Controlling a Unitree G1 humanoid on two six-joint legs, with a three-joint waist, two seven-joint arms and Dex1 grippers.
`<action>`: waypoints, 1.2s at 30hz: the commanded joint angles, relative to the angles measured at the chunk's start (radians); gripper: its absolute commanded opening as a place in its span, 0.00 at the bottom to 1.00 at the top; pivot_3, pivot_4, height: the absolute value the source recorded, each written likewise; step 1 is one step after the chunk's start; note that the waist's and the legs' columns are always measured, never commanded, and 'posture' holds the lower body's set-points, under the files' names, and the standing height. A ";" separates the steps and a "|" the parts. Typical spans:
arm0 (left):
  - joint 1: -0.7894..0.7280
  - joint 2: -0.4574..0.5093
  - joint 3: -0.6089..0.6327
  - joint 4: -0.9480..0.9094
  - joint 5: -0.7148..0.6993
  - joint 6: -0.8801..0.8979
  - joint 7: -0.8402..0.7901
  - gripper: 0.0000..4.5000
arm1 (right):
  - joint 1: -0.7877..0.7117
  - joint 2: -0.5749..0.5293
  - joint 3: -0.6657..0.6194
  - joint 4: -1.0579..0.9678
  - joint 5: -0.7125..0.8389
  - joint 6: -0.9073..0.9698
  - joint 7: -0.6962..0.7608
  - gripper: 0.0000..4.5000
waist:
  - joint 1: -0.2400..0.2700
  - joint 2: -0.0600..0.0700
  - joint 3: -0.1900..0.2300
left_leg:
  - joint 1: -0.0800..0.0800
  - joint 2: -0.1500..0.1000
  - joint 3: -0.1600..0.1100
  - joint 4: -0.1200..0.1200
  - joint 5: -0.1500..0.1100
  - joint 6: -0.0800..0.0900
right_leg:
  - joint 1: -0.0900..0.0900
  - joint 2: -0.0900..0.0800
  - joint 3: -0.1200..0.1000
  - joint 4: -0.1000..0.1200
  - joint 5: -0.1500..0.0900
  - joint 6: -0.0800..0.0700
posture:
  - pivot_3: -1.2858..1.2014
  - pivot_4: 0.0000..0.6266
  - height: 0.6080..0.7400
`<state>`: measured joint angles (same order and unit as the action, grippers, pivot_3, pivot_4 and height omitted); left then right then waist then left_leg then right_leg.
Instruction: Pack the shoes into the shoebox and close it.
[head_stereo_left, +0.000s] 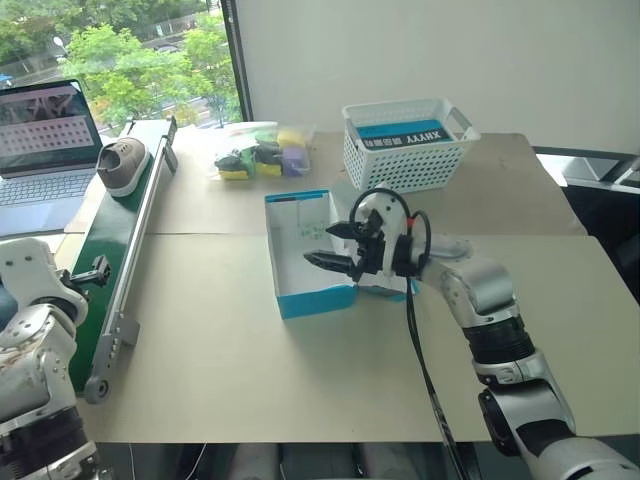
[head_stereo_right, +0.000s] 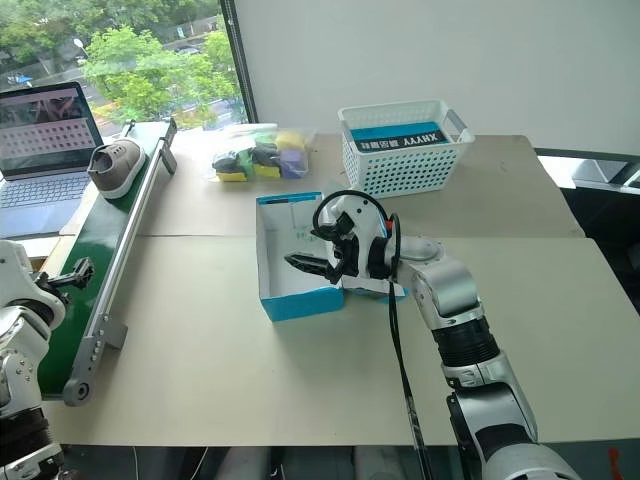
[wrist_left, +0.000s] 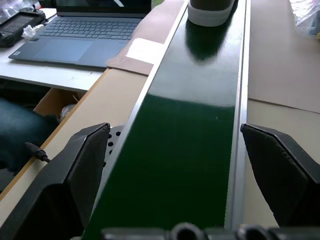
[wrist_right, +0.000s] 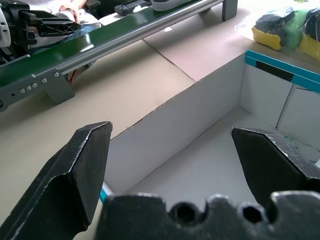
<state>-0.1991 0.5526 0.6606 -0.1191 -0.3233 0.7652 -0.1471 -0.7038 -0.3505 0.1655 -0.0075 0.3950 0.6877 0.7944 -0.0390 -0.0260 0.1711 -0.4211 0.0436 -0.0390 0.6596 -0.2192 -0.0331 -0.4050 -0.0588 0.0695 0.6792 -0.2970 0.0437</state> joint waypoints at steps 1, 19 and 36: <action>-0.025 0.035 0.008 0.026 -0.039 -0.008 -0.051 1.00 | -0.028 0.000 -0.016 -0.035 0.005 -0.009 0.000 0.99 | 0.000 0.000 0.000 | 0.000 0.000 0.000 0.000 0.000 0.000 | 0.000 0.000 0.000 0.000 0.000 0.000 | 0.52 0.24 1.00; -0.042 0.125 -0.049 0.157 -0.024 -0.022 -0.102 1.00 | -0.002 -0.036 -0.013 -0.053 0.009 0.047 -0.006 0.99 | -0.004 0.000 0.000 | 0.000 0.000 0.000 0.000 0.000 0.000 | 0.000 0.000 0.000 0.000 0.000 0.000 | 0.52 0.24 1.00; -0.098 0.103 -0.028 0.243 -0.056 0.044 -0.045 0.54 | -0.008 -0.059 -0.028 -0.057 0.004 0.064 -0.023 1.00 | -0.001 0.000 0.000 | 0.002 0.000 0.000 0.000 0.000 0.000 | 0.000 0.000 0.000 0.001 0.000 0.000 | 0.52 0.24 1.00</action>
<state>-0.2833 0.6555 0.6195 0.1313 -0.3667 0.7925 -0.2043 -0.6953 -0.4016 0.1659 -0.0200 0.3962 0.7504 0.7763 -0.0404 -0.0260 0.1711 -0.4185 0.0438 -0.0390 0.6594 -0.2191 -0.0331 -0.4040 -0.0586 0.0696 0.6808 -0.2971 0.0437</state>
